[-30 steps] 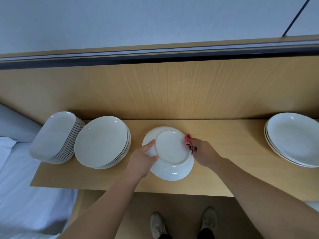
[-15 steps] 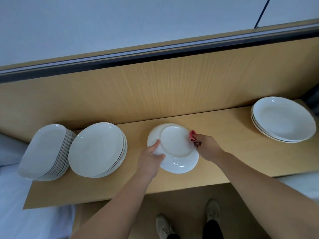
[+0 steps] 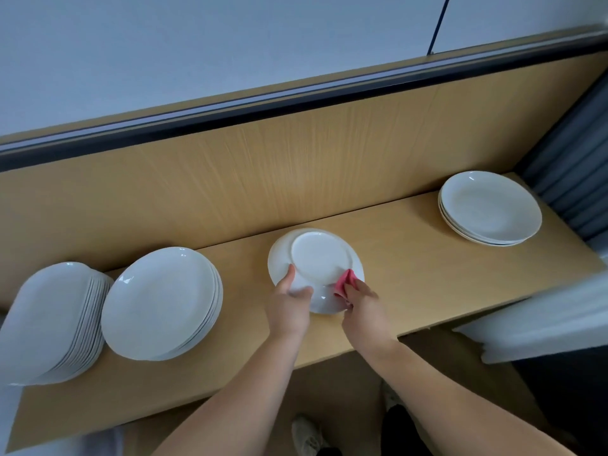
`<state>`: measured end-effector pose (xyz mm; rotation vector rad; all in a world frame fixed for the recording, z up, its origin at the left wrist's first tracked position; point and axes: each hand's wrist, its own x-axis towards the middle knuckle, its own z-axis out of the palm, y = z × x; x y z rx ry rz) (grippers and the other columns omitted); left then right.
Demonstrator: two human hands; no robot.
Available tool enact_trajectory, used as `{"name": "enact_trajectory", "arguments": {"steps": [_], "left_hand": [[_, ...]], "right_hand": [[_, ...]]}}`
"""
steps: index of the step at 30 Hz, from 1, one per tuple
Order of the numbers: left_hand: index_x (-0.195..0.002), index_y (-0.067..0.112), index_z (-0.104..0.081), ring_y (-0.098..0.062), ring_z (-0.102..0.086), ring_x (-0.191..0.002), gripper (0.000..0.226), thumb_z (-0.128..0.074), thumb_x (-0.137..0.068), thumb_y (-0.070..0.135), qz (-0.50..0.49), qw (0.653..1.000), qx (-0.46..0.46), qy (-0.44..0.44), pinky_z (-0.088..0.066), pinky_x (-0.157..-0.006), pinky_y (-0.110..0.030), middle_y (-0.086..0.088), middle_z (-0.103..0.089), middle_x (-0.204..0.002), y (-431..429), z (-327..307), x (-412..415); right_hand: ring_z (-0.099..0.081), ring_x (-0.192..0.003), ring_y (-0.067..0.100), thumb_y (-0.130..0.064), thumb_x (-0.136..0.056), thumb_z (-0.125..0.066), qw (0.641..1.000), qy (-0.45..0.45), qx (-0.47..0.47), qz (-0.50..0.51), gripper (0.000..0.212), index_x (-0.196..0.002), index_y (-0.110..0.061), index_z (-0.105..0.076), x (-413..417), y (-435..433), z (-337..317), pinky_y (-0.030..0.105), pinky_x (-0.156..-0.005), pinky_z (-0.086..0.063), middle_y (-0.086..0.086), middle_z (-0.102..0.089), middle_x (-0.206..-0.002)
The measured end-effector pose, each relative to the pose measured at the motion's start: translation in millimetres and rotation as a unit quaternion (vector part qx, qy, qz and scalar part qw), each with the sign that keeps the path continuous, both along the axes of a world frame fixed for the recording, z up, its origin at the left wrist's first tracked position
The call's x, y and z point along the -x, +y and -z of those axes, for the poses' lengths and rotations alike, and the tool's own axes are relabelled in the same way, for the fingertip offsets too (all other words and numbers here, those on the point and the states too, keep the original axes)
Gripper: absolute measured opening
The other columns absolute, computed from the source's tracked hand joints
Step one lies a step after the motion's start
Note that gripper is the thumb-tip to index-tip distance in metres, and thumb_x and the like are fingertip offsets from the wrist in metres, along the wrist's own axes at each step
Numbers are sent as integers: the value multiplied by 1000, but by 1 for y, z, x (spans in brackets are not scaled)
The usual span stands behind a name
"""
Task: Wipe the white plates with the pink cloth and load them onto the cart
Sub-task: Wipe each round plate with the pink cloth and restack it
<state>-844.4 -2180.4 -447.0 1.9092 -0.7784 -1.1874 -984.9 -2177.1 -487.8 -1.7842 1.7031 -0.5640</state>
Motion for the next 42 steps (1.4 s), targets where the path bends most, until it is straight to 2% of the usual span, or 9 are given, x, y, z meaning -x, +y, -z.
{"name": "enact_trajectory", "arguments": {"steps": [4, 9, 16, 20, 25, 30, 33, 36, 42], "left_hand": [[-141, 30, -48, -10, -53, -106, 55, -63, -90, 17, 14, 1000, 14, 4, -42, -83, -21, 10, -54, -116, 1, 1, -4], [-141, 29, -47, -11, -54, -108, 56, -63, -89, 14, 21, 1000, 18, 2, -43, -85, -21, 6, -57, -123, 0, 4, -5], [-142, 27, -46, -4, -49, -100, 54, -62, -93, 16, 50, 997, 15, -50, -36, -81, -12, 8, -55, -117, 1, 2, -2], [-143, 30, -43, -2, -45, -99, 54, -61, -93, 19, 47, 997, 2, -65, -31, -74, -6, 11, -50, -112, 0, -2, 2], [-143, 32, -44, -4, -47, -108, 56, -62, -92, 20, 40, 997, -3, -66, -37, -88, -15, 7, -52, -135, -3, -5, 1], [-143, 31, -45, -2, -46, -103, 55, -62, -92, 17, 39, 997, -11, -67, -35, -80, -8, 5, -50, -138, -5, -8, 3], [-143, 33, -44, -1, -52, -88, 57, -61, -92, 17, 41, 997, -17, -64, -39, -65, -1, 5, -53, -131, -4, -7, 1], [-147, 34, -34, -4, -55, -95, 66, -64, -90, 20, 49, 995, -2, -85, -43, -77, -14, 10, -57, -120, 0, -7, 2], [-109, 18, -53, -4, -55, -80, 33, -73, -83, 16, -14, 999, 0, -46, -41, -58, -13, 12, -58, -90, -3, -19, 8]], "right_hand": [[-59, -99, 39, 17, -70, -42, 994, 34, 78, -74, 52, -108, -7, -69, 18, -10, -13, 28, -80, -48, 5, -63, -122], [-56, -114, 35, 12, -73, -56, 949, 142, 85, -269, 44, -109, -10, -71, 26, -46, -23, 38, -97, -49, 5, -58, -133], [-47, -114, 28, -3, -92, -45, 876, 234, 76, -415, 40, -129, -7, -56, -11, -102, -39, 36, -97, -43, 1, -56, -129], [-48, -106, 27, -13, -96, -43, 867, 246, 99, -422, 27, -116, -9, -61, -24, -129, -40, 36, -91, -46, 2, -58, -115], [-45, -113, 22, -1, -90, -42, 888, 254, 66, -379, 30, -111, -13, -61, 10, -139, -36, 19, -81, -34, -3, -53, -122], [-52, -115, 25, 5, -85, -43, 903, 198, 36, -378, 36, -110, -9, -64, 30, -108, -34, 30, -95, -43, 2, -56, -124], [-49, -121, 24, 8, -86, -46, 896, 163, 19, -414, 44, -122, -10, -64, 24, -97, -39, 34, -105, -39, 4, -54, -131], [-53, -112, 24, 8, -82, -47, 891, 148, 33, -428, 46, -123, -7, -63, 19, -109, -40, 36, -97, -46, 5, -57, -126], [-55, -97, 18, 7, -84, -47, 926, 139, 63, -346, 35, -104, -13, -68, 45, -136, -63, 24, -82, -46, -3, -59, -109]]}}
